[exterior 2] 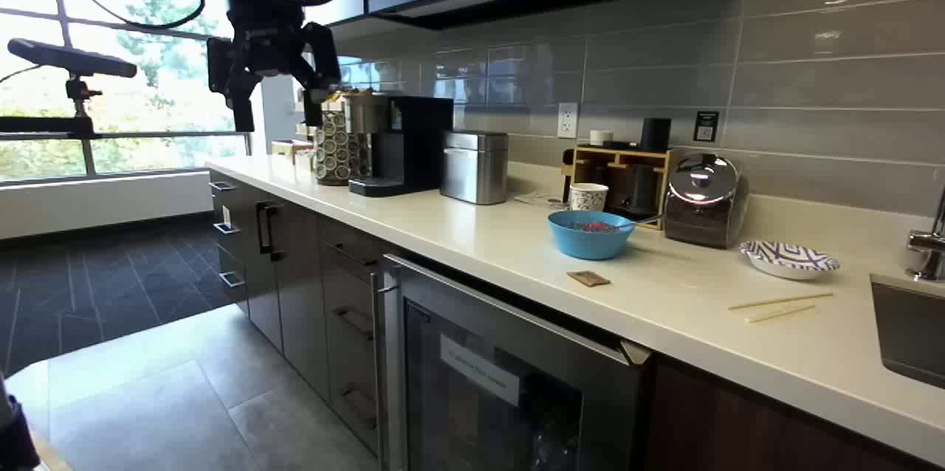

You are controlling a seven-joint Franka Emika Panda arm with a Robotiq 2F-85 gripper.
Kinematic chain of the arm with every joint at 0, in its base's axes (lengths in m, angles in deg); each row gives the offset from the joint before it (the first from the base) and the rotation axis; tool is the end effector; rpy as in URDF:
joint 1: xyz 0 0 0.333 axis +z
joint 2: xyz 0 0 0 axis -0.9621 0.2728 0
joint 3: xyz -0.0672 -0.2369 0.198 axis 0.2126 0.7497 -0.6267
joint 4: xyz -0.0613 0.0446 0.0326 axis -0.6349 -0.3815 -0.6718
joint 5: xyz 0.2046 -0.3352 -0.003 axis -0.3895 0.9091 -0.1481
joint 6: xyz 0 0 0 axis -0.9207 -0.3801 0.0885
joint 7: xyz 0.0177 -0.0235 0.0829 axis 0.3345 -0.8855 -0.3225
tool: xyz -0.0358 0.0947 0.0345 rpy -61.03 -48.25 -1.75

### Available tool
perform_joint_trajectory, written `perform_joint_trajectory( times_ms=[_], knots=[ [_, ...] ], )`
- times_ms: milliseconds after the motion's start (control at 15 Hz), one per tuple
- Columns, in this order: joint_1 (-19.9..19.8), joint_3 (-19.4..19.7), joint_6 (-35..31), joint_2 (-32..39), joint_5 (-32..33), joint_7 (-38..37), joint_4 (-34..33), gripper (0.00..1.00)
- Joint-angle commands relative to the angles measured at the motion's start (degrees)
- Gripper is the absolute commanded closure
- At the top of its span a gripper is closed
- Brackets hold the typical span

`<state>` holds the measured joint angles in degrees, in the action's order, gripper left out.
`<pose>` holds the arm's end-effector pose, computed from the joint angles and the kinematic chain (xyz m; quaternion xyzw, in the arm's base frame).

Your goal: Open then close the cabinet door

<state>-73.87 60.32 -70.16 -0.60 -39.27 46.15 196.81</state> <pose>0.2806 -0.0169 0.5084 0.9895 0.1267 -0.0183 0.0678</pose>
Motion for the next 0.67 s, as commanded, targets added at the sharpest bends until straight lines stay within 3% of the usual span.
perform_joint_trajectory(
  times_ms=[0,467,600],
  knots=[
    [1.14,0.81,0.24,0.04,0.61,-0.71,-0.16,0.00],
    [1.14,0.81,0.24,0.05,0.61,-0.71,-0.17,0.00],
    [1.41,1.22,-1.92,3.56,-1.45,-2.12,-0.70,0.00]
  ],
)
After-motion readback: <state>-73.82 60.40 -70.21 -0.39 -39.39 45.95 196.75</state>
